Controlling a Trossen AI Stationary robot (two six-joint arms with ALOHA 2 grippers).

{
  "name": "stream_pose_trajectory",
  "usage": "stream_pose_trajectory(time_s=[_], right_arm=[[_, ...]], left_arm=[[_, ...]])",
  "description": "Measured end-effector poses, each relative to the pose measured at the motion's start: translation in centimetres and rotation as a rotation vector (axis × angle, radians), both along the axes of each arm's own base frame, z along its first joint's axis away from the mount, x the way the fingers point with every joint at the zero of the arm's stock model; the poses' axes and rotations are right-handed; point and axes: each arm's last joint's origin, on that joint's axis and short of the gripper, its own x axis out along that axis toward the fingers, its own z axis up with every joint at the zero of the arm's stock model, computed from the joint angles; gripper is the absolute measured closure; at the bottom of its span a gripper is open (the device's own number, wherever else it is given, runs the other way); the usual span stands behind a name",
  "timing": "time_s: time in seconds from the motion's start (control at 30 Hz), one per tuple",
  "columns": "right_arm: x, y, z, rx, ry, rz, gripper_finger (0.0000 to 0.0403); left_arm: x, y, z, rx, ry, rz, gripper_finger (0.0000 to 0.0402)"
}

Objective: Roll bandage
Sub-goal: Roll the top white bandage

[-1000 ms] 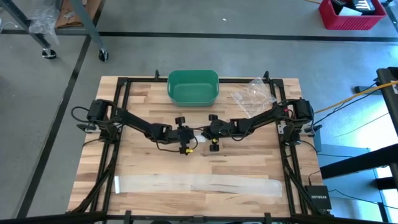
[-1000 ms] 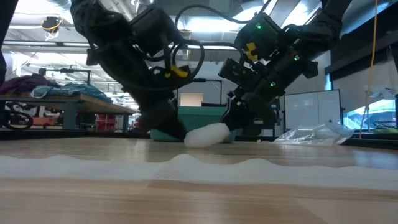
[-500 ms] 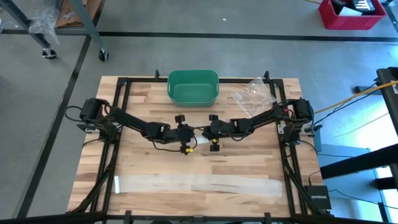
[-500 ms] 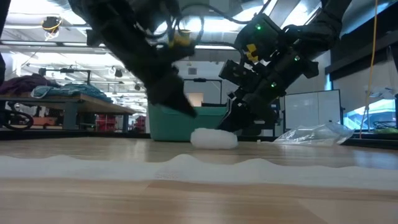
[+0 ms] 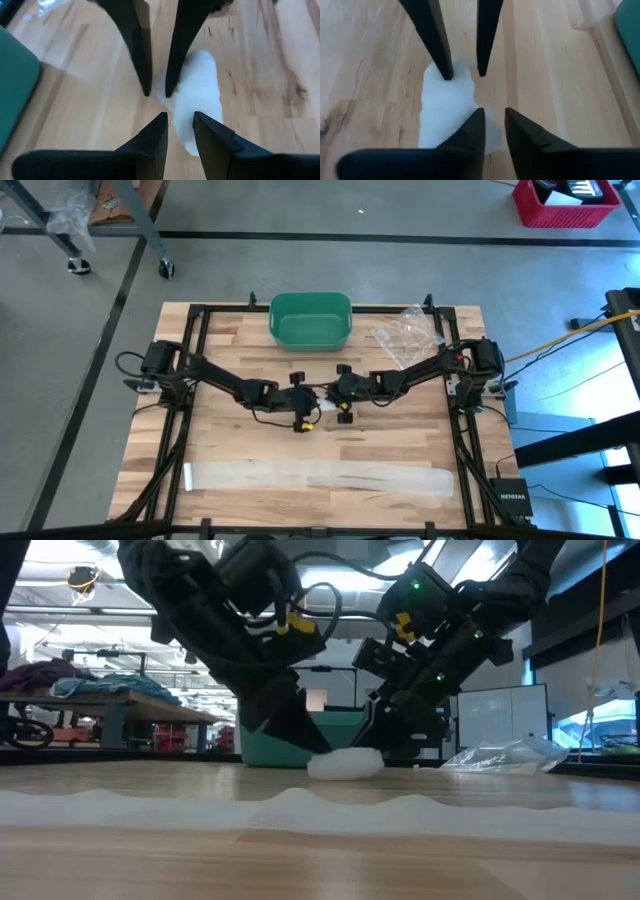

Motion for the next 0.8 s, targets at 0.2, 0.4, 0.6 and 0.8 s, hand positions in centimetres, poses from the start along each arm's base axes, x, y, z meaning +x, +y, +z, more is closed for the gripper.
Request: stream_pose_trajectory(time_s=[0.2,0.4,0.6,0.8], right_arm=[[-0.6,0.0,1.6,-0.006,0.005,0.004,0.0270],[-1.6,0.0,4.5,-0.004,-0.038,0.008,0.0261],[-2.0,0.0,6.3,0.005,-0.096,0.010,0.0261],[-1.6,0.2,6.7,0.093,-0.160,0.000,0.0261]], left_arm=[[0.1,0.2,-0.3,-0.013,0.009,-0.003,0.0314],[0.0,0.2,-0.3,-0.014,0.011,-0.006,0.0314],[0.0,0.2,-0.3,-0.015,0.014,-0.007,0.0314],[0.0,0.2,-0.4,-0.015,0.024,-0.012,0.0314]])
